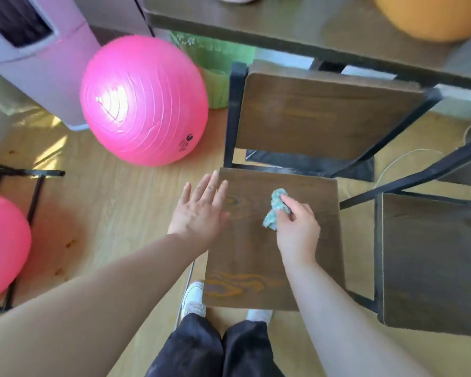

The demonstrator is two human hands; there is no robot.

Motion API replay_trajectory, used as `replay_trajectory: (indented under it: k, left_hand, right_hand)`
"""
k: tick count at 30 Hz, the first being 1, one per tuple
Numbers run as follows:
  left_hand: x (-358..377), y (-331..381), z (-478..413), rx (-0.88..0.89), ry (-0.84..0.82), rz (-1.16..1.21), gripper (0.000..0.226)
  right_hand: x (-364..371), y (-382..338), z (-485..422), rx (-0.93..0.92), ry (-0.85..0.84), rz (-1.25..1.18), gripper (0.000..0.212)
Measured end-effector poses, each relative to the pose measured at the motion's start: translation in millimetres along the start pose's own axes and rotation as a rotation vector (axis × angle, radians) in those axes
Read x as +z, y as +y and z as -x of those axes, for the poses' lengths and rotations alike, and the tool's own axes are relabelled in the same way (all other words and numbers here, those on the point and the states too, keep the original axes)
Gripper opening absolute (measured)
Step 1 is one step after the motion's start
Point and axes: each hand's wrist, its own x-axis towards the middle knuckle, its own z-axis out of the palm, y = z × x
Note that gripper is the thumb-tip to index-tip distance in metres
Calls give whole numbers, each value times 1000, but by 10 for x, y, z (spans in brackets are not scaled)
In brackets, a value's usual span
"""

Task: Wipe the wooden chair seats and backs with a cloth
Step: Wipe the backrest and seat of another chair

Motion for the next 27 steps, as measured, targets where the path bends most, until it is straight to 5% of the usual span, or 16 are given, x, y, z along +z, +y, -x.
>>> replay_trajectory:
  k: [6,14,21,27]
  left_hand:
    - [-937,733,-470,79,280,46,66]
    - [-1303,1381,-627,130,380,40,67]
    - [-1422,1722,-712,143,413,11,67]
    - [-1266,1439,-790,85,413,20,71]
  right_hand:
    - [-1108,-519,-755,-76,229,-131,32]
    - [-2181,-903,-1403,-250,408,-42,33]
    - [-2180,-1074,-1750,-283,188,263,37]
    - [-1954,-1241,-1861,-299,210,374,35]
